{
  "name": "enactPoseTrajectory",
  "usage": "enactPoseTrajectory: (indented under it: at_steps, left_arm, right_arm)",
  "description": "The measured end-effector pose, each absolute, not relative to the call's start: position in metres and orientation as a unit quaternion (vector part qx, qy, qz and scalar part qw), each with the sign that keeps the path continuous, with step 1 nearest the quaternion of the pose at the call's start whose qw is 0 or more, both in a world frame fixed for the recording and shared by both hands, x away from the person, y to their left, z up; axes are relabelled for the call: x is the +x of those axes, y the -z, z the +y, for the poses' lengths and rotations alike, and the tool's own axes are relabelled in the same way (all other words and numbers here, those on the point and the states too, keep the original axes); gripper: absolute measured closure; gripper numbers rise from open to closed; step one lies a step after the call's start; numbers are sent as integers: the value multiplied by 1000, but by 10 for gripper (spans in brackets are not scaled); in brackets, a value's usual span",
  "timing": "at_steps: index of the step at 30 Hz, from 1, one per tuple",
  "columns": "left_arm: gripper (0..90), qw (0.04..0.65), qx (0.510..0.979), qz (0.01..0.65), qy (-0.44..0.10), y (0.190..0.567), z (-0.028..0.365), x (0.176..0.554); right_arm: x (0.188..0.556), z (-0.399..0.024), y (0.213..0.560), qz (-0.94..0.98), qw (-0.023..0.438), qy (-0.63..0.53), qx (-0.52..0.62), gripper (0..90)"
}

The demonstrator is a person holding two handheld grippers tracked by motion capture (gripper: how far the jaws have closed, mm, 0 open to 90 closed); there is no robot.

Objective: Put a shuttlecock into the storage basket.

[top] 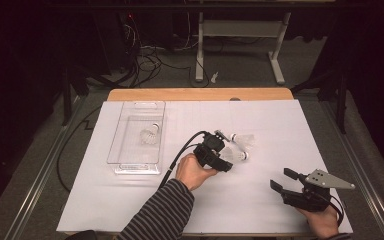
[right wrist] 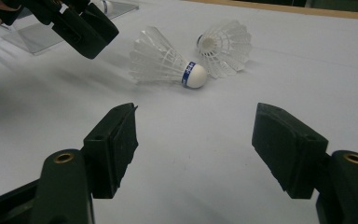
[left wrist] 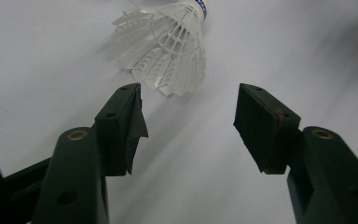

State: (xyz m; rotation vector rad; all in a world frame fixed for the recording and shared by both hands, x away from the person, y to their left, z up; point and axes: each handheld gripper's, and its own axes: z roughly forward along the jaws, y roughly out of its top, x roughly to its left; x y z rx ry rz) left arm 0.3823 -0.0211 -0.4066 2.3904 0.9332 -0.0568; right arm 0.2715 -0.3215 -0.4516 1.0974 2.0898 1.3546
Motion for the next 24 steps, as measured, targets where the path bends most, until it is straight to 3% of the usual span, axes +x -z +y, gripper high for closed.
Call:
enactPoseTrajectory:
  at_steps: [24]
  left_arm:
    - [450, 268, 898, 347, 36, 415, -42, 392]
  right_arm:
    - [273, -321, 452, 753, 205, -486, 394, 314]
